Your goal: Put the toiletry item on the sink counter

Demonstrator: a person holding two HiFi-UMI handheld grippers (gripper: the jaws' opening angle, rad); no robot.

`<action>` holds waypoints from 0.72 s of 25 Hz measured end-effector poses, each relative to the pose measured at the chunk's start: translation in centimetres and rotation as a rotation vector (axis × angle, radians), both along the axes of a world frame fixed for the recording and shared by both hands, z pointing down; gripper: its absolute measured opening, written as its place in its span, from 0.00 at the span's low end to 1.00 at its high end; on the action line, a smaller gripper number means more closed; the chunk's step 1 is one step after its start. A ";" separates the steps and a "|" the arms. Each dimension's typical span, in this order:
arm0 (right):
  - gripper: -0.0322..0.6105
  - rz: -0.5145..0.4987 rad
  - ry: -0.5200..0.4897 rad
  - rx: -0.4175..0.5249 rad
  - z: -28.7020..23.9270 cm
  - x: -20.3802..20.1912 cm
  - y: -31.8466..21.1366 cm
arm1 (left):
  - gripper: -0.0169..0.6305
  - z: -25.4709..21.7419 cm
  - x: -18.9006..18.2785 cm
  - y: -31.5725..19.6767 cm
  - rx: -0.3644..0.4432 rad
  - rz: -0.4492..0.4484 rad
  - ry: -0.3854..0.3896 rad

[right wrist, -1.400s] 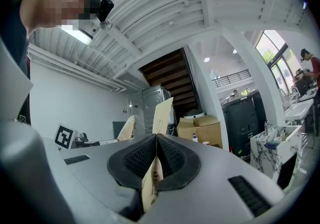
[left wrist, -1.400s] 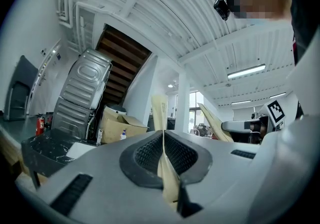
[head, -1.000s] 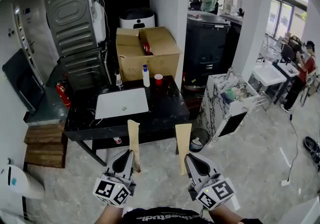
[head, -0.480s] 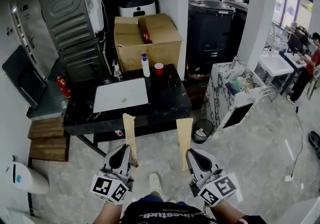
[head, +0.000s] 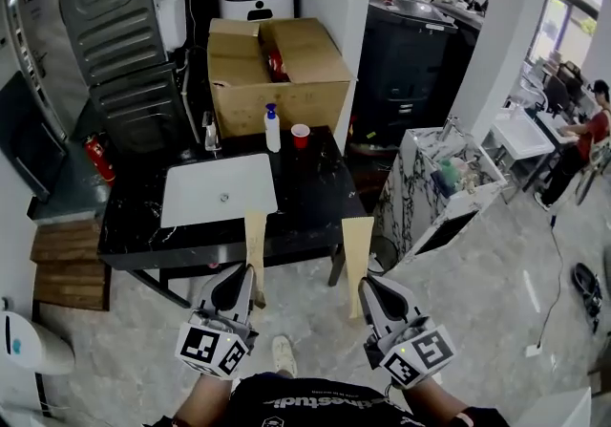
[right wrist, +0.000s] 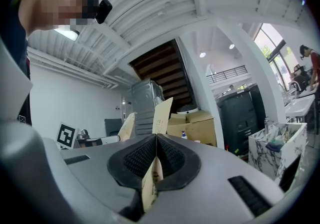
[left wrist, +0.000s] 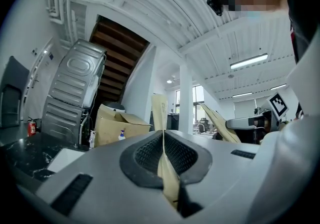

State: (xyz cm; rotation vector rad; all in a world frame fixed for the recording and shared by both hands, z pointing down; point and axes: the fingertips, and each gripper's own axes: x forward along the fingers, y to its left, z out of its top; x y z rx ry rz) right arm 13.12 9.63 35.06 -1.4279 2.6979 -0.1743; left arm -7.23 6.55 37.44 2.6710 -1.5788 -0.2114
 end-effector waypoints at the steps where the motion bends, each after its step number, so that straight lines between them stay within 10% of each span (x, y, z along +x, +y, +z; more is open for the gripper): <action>1: 0.11 0.001 0.006 0.003 -0.2 -0.7 -1.3 | 0.06 0.0 -0.4 -1.2 -0.002 0.006 0.010; 18: 0.11 0.003 0.048 -0.001 -1.1 -9.8 -16.3 | 0.06 1.4 -6.5 -16.8 -0.037 0.079 0.088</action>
